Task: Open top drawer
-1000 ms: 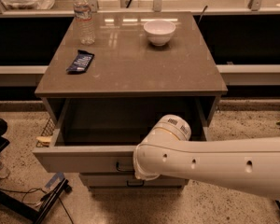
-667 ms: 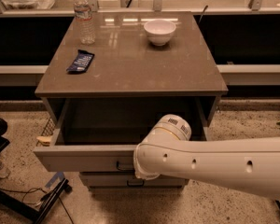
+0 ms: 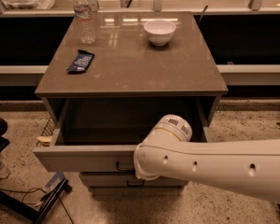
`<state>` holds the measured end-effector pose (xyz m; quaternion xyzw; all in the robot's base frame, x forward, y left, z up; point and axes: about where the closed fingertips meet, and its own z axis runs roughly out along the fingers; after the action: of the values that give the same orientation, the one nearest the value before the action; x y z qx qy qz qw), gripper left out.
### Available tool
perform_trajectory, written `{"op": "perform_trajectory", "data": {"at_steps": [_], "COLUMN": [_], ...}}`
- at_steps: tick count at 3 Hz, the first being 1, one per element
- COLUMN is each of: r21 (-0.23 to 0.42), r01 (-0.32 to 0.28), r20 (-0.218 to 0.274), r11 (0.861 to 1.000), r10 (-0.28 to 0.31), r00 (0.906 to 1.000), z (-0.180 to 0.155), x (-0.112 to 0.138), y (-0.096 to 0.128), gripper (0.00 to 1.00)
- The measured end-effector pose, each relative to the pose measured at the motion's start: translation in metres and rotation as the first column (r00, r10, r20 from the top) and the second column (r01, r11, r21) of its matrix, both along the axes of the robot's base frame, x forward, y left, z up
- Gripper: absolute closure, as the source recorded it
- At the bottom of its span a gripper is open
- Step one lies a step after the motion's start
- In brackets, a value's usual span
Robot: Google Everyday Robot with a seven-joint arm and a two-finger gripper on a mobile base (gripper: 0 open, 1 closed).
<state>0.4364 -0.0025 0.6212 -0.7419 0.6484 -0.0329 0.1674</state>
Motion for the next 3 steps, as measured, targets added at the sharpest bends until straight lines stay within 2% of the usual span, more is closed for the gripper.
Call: {"op": "perform_trajectory", "data": {"at_steps": [1,2,3], "r21": [-0.013,-0.049,-0.122], "r01": [0.002,0.011,0.049], "r20": [0.019,0.070,0.191], "r11": [1.000,0.999,0.991], "r10": [-0.002,-0.008,-0.025], "r00": [0.9998,0.9975,0.9813], "z": [0.015,0.055,0.161], "x": [-0.002,-0.006,-0.008], "y": [-0.003,-0.011,-0.033], "gripper": [1.00,1.00,1.00]}}
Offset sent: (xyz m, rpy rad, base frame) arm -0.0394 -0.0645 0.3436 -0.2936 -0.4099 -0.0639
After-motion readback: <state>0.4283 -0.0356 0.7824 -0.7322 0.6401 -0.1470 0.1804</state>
